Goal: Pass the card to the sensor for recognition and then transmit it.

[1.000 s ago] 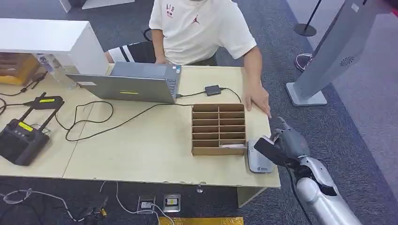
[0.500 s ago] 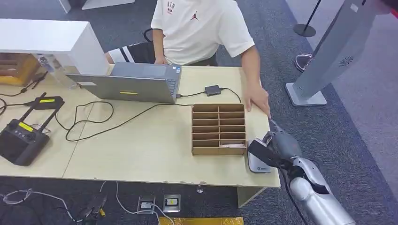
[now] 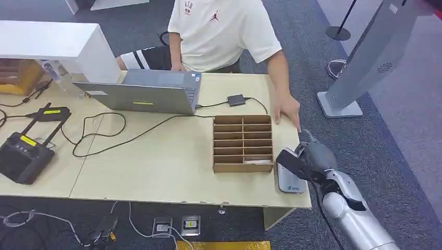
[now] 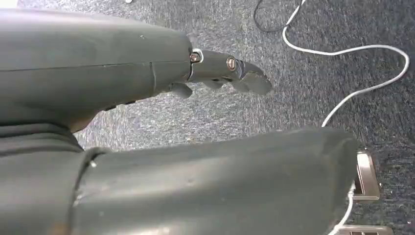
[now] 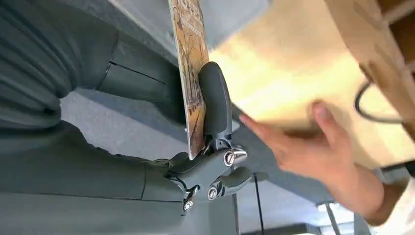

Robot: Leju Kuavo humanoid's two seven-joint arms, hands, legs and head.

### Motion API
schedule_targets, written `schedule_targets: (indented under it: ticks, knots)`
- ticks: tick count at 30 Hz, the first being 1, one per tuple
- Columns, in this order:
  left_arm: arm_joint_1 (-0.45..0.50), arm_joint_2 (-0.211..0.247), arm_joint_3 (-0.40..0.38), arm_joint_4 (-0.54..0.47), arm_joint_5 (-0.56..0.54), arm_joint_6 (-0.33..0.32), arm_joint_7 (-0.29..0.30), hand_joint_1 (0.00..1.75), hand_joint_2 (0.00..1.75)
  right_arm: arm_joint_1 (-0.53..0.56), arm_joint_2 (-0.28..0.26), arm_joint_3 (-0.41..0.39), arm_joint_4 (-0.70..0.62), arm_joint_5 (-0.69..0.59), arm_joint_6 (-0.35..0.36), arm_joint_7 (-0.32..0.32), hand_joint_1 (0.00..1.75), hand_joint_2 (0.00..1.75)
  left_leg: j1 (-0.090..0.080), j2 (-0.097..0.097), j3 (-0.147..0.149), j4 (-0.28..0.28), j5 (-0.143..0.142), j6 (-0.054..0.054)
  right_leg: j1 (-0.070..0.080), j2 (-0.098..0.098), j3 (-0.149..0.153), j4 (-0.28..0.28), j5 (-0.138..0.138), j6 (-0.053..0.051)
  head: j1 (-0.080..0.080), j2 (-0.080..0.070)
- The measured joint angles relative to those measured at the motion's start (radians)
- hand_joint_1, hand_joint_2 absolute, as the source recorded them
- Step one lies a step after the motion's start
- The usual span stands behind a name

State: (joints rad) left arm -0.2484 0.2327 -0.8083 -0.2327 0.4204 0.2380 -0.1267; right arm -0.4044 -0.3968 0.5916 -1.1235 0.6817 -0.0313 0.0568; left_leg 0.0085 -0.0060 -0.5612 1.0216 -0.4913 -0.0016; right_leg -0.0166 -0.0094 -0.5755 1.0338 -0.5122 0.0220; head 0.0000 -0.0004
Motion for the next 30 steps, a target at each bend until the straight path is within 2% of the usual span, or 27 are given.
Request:
schedule_targets:
  ticks: [7, 15, 24, 30]
  knots:
    - [-0.006, 0.001, 0.000, -0.005, -0.021, 0.004, 0.000, 0.00, 0.00, -0.168, -0.034, -0.079, -0.036, 0.033, 0.067, -0.061, 1.75, 1.75, 0.000, 0.002, 0.000, 0.000, 0.001, 0.000, 0.000, 0.002, -0.001, 0.000, 0.001, 0.000, 0.000, 0.000]
    - [-0.031, 0.003, 0.000, -0.018, -0.055, -0.007, 0.000, 0.00, 0.00, -0.344, -0.027, -0.132, -0.032, 0.060, 0.084, -0.124, 1.75, 1.75, 0.000, 0.002, 0.000, 0.000, 0.001, 0.000, 0.000, 0.001, 0.000, 0.001, 0.001, 0.000, 0.000, 0.000]
    - [-0.066, -0.002, 0.000, -0.037, -0.086, -0.032, 0.036, 0.00, 0.00, -0.438, 0.059, -0.107, 0.161, 0.124, 0.038, -0.197, 1.75, 1.75, 0.000, 0.002, -0.001, 0.000, 0.001, 0.000, 0.000, 0.001, 0.000, 0.001, 0.001, 0.000, 0.000, 0.000]
    - [-0.072, -0.003, 0.000, -0.039, -0.091, -0.032, 0.040, 0.00, 0.00, -0.470, 0.118, -0.074, 0.289, 0.142, -0.009, -0.204, 1.75, 1.75, 0.001, 0.001, -0.001, 0.000, 0.001, 0.000, 0.001, 0.000, -0.001, 0.001, 0.001, 0.000, 0.000, 0.000]
